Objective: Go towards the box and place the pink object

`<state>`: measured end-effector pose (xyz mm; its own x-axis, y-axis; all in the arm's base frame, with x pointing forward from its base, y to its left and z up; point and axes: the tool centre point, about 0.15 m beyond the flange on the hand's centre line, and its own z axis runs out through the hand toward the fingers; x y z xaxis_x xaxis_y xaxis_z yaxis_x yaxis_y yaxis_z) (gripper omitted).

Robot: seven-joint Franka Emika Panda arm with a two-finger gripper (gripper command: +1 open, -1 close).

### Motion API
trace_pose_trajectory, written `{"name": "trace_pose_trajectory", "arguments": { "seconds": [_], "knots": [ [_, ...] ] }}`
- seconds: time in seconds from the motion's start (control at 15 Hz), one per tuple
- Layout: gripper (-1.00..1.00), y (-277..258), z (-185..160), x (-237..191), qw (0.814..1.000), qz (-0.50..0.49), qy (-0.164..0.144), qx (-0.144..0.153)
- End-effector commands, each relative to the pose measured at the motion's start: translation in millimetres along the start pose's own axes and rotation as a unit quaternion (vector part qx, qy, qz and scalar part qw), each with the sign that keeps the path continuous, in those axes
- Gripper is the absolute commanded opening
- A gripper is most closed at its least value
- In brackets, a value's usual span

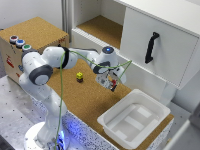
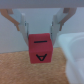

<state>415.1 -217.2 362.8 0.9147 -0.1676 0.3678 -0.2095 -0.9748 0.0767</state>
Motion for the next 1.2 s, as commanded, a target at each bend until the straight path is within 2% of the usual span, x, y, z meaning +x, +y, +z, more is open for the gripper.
{"name": "trace_pose_trajectory", "arguments": {
  "seconds": [0.0,0.33,0.53,0.8,1.13],
  "knots": [
    [-1.0,93,-12,-3,0.998,0.052,-0.023,-0.027],
    [-1.0,198,14,-3,0.987,0.141,-0.047,-0.062],
    [-1.0,247,36,-19,0.974,0.202,-0.066,-0.08],
    [-1.0,277,81,-43,0.957,0.268,-0.084,-0.07],
    [-1.0,268,128,-48,0.949,0.296,-0.091,-0.055]
  ]
}}
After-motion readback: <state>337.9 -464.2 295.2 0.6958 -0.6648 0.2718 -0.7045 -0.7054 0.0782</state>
